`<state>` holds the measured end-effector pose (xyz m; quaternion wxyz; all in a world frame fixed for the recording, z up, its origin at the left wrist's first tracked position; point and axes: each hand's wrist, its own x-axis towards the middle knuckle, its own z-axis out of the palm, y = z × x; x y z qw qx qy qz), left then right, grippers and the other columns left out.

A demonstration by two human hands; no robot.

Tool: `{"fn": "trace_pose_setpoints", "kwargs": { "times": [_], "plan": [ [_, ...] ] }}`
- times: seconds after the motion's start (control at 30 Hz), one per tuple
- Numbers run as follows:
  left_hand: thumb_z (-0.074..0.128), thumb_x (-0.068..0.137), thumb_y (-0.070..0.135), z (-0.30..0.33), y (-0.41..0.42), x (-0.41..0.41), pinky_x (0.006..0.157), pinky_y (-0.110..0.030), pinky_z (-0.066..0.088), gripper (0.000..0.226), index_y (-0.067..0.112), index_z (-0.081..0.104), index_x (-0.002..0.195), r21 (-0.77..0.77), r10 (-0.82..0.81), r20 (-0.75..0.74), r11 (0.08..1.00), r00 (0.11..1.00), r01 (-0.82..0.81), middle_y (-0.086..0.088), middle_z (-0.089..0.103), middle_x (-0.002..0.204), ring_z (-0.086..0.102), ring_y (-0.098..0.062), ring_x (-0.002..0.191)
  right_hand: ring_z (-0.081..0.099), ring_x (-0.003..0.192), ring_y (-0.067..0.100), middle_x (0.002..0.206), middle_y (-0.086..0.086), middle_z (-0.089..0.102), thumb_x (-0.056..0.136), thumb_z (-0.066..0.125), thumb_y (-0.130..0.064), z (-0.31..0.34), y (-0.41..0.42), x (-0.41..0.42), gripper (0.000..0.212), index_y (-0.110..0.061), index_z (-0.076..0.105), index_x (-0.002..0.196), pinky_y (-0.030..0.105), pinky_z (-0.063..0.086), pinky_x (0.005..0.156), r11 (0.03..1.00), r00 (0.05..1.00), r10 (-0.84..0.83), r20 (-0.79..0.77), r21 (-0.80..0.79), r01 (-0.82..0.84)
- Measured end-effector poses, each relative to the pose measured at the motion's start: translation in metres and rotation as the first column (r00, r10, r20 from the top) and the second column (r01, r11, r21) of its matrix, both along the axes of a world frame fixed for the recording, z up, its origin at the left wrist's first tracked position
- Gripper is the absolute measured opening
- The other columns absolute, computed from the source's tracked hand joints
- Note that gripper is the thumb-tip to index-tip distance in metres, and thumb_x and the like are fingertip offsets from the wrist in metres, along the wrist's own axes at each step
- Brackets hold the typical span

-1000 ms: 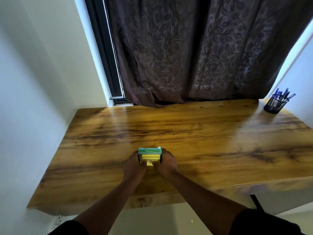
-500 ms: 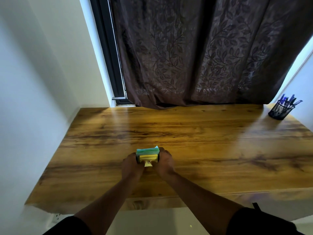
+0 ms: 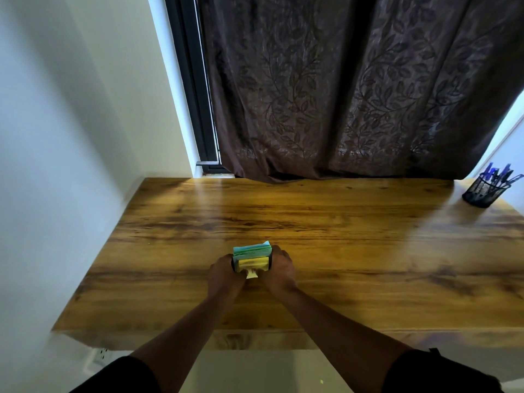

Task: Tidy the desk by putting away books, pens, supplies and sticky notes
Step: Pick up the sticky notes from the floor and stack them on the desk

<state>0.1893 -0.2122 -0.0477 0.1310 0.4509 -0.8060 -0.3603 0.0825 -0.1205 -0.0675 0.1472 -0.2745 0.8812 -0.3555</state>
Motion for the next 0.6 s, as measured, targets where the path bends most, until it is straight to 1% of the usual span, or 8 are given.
{"fn": "trace_pose_setpoints", "kwargs": {
  "times": [0.1, 0.23, 0.3, 0.4, 0.47, 0.5, 0.6],
  "plan": [
    [0.077, 0.083, 0.016, -0.001, -0.001, -0.002, 0.080, -0.028, 0.052, 0.038, 0.018, 0.072, 0.120, 0.004, 0.001, 0.004, 1.000, 1.000, -0.001, -0.004, 0.076, 0.114, 0.070, -0.023, 0.107, 0.059, 0.121, 0.020, 0.132, 0.005, 0.060, 0.081, 0.085, -0.017, -0.001, -0.001, 0.000, 0.064, -0.016, 0.053, 0.137, 0.016, 0.042, 0.080, 1.000, 1.000, -0.015, 0.016, 0.011, 0.015],
    [0.077, 0.082, 0.017, -0.001, -0.002, -0.005, 0.080, -0.028, 0.052, 0.036, 0.019, 0.074, 0.118, 0.016, 0.006, 0.003, 1.000, 1.000, -0.006, -0.005, 0.077, 0.112, 0.071, -0.023, 0.104, 0.058, 0.121, 0.022, 0.133, 0.007, 0.059, 0.083, 0.081, -0.015, -0.003, -0.004, -0.001, 0.062, -0.013, 0.051, 0.138, 0.017, 0.041, 0.080, 0.999, 1.000, -0.012, 0.009, 0.038, 0.011],
    [0.077, 0.082, 0.016, -0.002, -0.003, -0.006, 0.081, -0.029, 0.054, 0.037, 0.019, 0.074, 0.118, 0.017, 0.010, 0.013, 1.000, 1.000, -0.011, -0.005, 0.077, 0.112, 0.071, -0.023, 0.105, 0.058, 0.122, 0.023, 0.133, 0.008, 0.058, 0.083, 0.080, -0.014, -0.004, -0.004, -0.002, 0.063, -0.013, 0.051, 0.138, 0.019, 0.043, 0.081, 0.999, 1.000, -0.007, 0.011, 0.049, 0.007],
    [0.078, 0.082, 0.018, -0.004, -0.005, -0.009, 0.082, -0.031, 0.056, 0.040, 0.017, 0.072, 0.121, 0.036, 0.026, 0.024, 0.999, 0.999, -0.027, -0.005, 0.076, 0.114, 0.070, -0.023, 0.107, 0.056, 0.123, 0.024, 0.133, 0.006, 0.057, 0.082, 0.083, -0.021, -0.002, -0.007, 0.000, 0.067, -0.014, 0.049, 0.140, 0.028, 0.050, 0.091, 0.998, 1.000, -0.023, -0.008, 0.062, 0.023],
    [0.076, 0.083, 0.019, -0.003, -0.004, -0.010, 0.080, -0.032, 0.056, 0.037, 0.017, 0.072, 0.120, 0.032, 0.031, 0.032, 0.999, 0.999, -0.032, -0.006, 0.075, 0.113, 0.070, -0.024, 0.106, 0.054, 0.122, 0.024, 0.133, 0.005, 0.058, 0.081, 0.083, -0.030, -0.002, -0.009, 0.001, 0.067, -0.015, 0.051, 0.138, 0.032, 0.047, 0.095, 0.995, 0.997, -0.026, -0.071, 0.092, 0.033],
    [0.075, 0.083, 0.019, -0.003, -0.004, -0.011, 0.080, -0.033, 0.057, 0.036, 0.016, 0.072, 0.118, 0.032, 0.034, 0.030, 0.999, 0.999, -0.035, -0.006, 0.076, 0.112, 0.070, -0.025, 0.105, 0.054, 0.122, 0.024, 0.132, 0.005, 0.060, 0.080, 0.083, -0.030, -0.003, -0.009, 0.001, 0.066, -0.015, 0.052, 0.137, 0.032, 0.047, 0.095, 0.995, 0.996, -0.031, -0.079, 0.092, 0.039],
    [0.073, 0.083, 0.017, -0.003, -0.003, -0.012, 0.080, -0.034, 0.056, 0.034, 0.015, 0.072, 0.117, 0.028, 0.043, 0.026, 0.999, 0.999, -0.044, -0.007, 0.075, 0.111, 0.069, -0.027, 0.106, 0.061, 0.119, 0.022, 0.129, 0.004, 0.064, 0.081, 0.084, -0.023, -0.002, -0.009, 0.000, 0.060, -0.014, 0.056, 0.133, 0.027, 0.050, 0.088, 0.997, 0.999, -0.048, -0.008, 0.059, 0.048]
  ]
}}
